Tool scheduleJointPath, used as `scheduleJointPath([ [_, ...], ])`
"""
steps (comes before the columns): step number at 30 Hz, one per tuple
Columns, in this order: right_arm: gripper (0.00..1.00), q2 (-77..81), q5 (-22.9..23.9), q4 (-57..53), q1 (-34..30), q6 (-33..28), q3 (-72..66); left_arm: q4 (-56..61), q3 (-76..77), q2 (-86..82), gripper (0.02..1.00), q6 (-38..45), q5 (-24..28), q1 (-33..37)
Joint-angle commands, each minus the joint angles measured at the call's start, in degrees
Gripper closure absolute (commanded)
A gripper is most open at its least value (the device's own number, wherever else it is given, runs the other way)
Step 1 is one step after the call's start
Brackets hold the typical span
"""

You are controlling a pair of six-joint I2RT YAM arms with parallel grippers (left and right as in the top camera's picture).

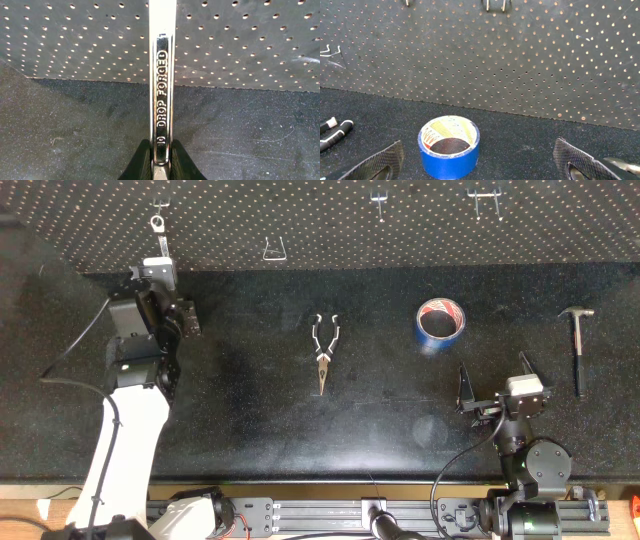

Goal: Place Tools Onto Pegboard

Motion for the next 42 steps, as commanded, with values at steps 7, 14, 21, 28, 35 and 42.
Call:
scheduleJointPath([
  [7, 0.025, -0.37, 0.0, -0.37, 0.44, -0.81, -0.15, -11.15, 0.2, -6.25, 0.023, -0.81, -2.78, -1.49],
  [14, 0.027, -0.37, 0.0, -0.37, 0.44, -0.81, -0.15, -23.47, 0.2, -18.97, 0.023, -4.33, 11.63, -9.42],
  [21, 0.025, -0.37, 0.0, -0.37, 0.44, -0.81, -0.15, -26.56, 1.11, -3.74, 0.018, -39.21, -4.79, -38.42],
  [28, 0.027, -0.37, 0.0, -0.37, 0.44, -0.81, -0.15, -40.06, 25.22, 23.8, 0.023, -42.97, -1.49, -43.21],
  [35, 0.027, -0.37, 0.0, -0.37, 0.44, -0.81, -0.15, -37.13, 26.82, 30.12, 0.023, -40.52, -1.27, -42.91],
  [42, 0.025, -0.37, 0.0, -0.37, 0.44, -0.81, -0.15, -39.87, 34.21, 37.77, 0.023, -33.68, -0.15, -38.58],
])
